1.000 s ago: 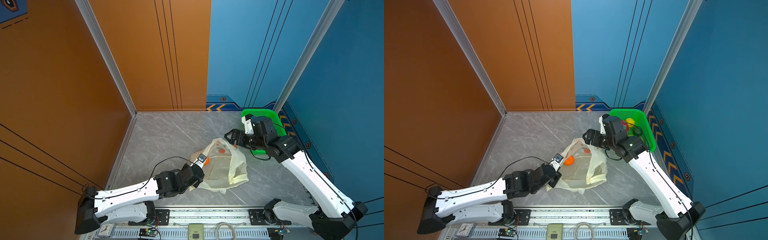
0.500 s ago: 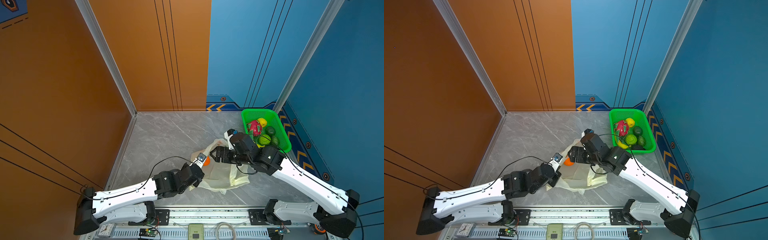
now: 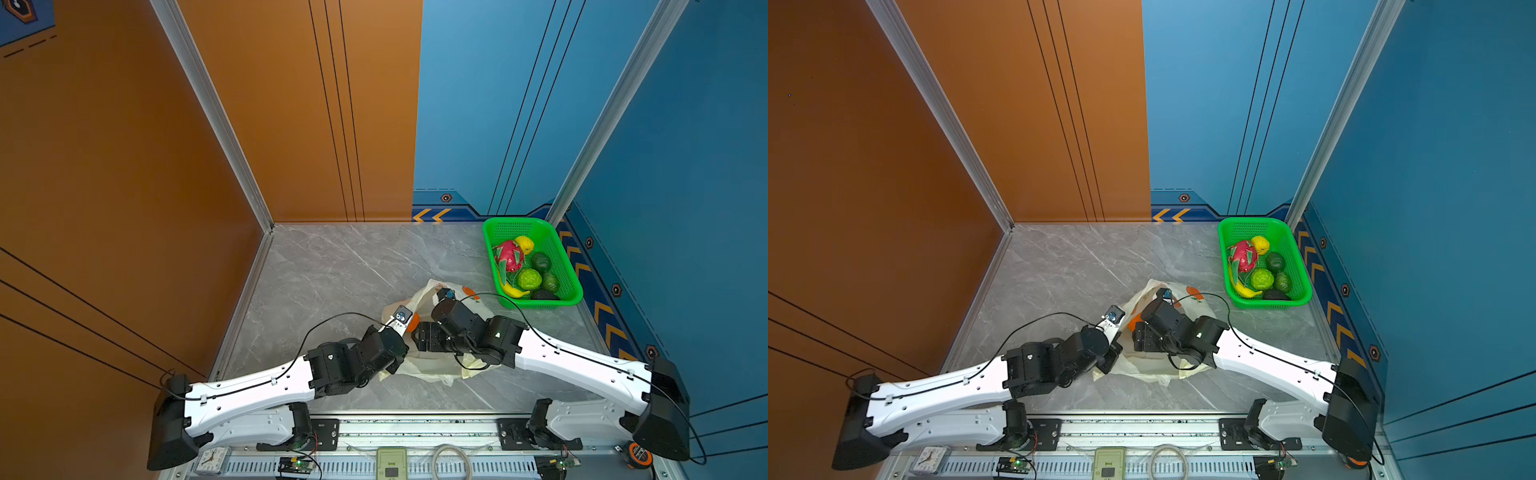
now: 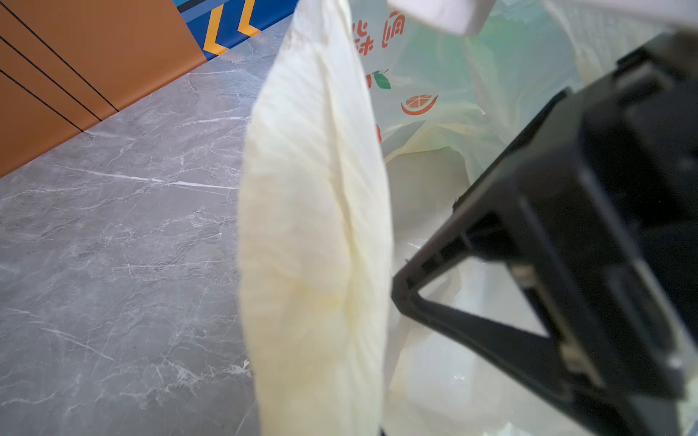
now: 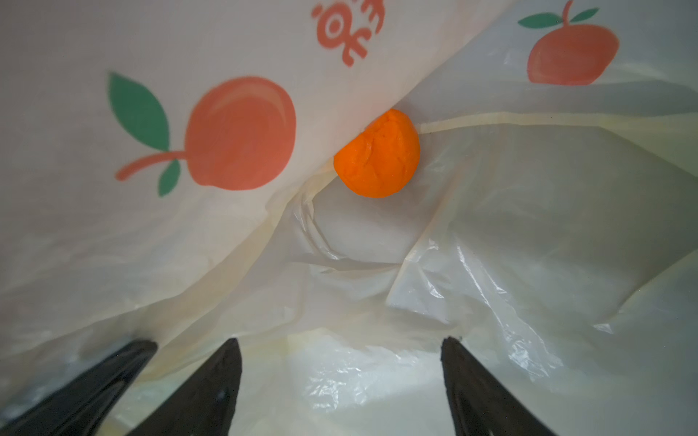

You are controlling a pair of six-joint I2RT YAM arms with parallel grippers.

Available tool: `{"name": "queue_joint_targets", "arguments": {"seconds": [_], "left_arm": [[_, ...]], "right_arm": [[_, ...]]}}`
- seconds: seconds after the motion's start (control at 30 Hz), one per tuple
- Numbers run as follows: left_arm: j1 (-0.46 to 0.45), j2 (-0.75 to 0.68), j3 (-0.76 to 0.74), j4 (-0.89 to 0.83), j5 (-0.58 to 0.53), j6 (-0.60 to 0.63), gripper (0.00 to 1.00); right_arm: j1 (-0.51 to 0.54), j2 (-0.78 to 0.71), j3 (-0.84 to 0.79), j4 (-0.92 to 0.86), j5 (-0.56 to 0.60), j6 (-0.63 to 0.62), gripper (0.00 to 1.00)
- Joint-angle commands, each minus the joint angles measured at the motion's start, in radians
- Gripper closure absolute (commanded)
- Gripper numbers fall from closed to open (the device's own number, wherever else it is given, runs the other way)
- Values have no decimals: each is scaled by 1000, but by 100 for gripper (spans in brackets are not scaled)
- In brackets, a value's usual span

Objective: Untie the knot of the plastic bag and take out the fruit
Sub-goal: 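Lower the right gripper into the bag and grasp the orange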

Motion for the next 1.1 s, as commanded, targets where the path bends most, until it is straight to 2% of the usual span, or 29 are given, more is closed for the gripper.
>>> {"name": "queue_joint_targets", "arguments": {"seconds": [0.0,0.27,0.37,0.57,1.07], "left_arm": [[12,11,46,8,0,-11,100],[11,23,57,10,19,-7,100],[9,28,56,11,32,-6,100],[4,33,44,10,52,-9,100],[2,19,23,-3,83,-8,100]], "right_arm": [[24,45,-39,50,52,0,17],[23,112,-120,120,89,49,18],[18,132,-119,160,121,75,14],[-24,182,-122,278,138,119,8],[-57,353,-133,610,199,154,5]]}}
